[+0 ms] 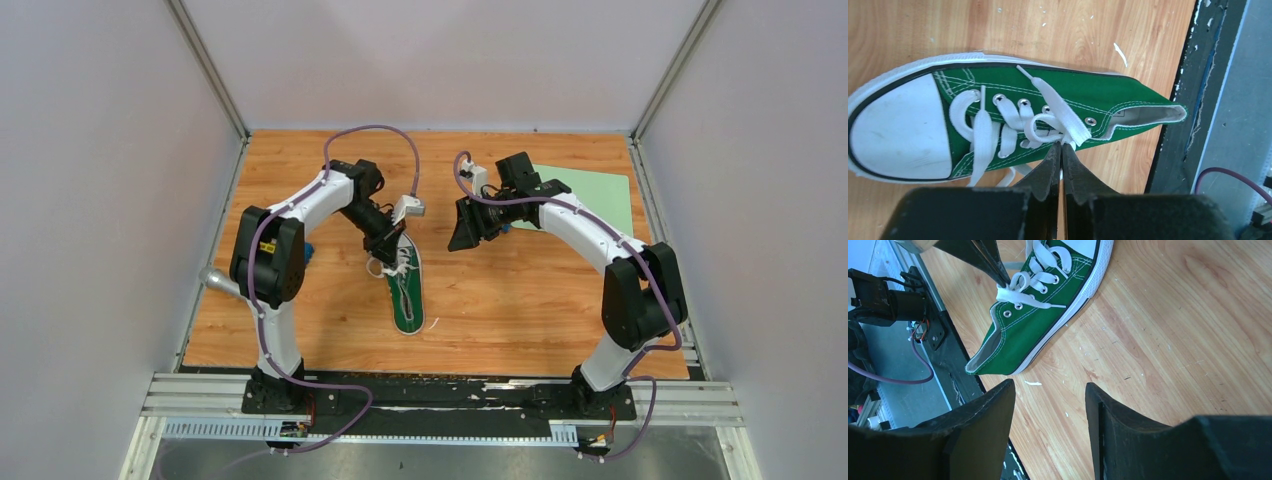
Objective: Tie the shoes
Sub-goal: Adjust the shoelace on the shoe.
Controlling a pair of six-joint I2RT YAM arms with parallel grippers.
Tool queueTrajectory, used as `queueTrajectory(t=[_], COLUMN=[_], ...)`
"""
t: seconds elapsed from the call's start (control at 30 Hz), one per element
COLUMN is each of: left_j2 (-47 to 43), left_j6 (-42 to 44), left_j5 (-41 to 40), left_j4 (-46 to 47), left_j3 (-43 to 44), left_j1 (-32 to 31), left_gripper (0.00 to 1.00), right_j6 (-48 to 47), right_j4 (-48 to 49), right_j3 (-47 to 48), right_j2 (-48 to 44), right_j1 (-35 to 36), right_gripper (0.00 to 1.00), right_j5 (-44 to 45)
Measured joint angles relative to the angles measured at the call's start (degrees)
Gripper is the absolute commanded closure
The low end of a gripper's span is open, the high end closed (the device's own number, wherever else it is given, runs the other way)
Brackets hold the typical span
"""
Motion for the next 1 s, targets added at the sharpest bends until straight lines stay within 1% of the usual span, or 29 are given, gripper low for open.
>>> queueTrajectory(t=[0.23,0.37,0.6,0.73,0.83,0.9,1.0], left_j2=[-0.8,-3.9,-7.3,-7.4,-7.4,-7.4,-7.4], left_j6=[-0.5,-2.6,-6.4,-8.2,-11.2,-15.1,-22.9], left_j5=[-1.4,-1.0,0.6,1.7,2.3,4.2,8.0], left_j4=[-0.9,-1.1,-0.6,-1.7,-2.1,-1.2,1.2], left_j3=[5.9,8.2,8.7,8.7,7.8,5.4,0.6], left_j1=[0.0,0.0,0.1,0.4,1.4,3.4,9.0], left_gripper=[0.94,0.95,0.95,0.94,0.93,0.87,0.67], right_j6=[0.2,0.2,0.3,0.1,-0.3,-0.9,-2.3], right_j4=[0.0,0.1,0.1,0.3,0.5,1.1,2.2], right_j3=[0.2,0.3,0.5,0.9,3.2,5.3,9.8], right_j2=[0.4,0.9,1.0,1.3,3.0,4.9,9.4], right_j1=[0.0,0.0,0.3,0.9,1.4,2.0,3.4], right_gripper=[0.45,0.45,0.45,0.48,0.52,0.56,0.59], right_j5=[-0.4,-0.7,-1.5,-2.7,-5.2,-6.8,-8.3])
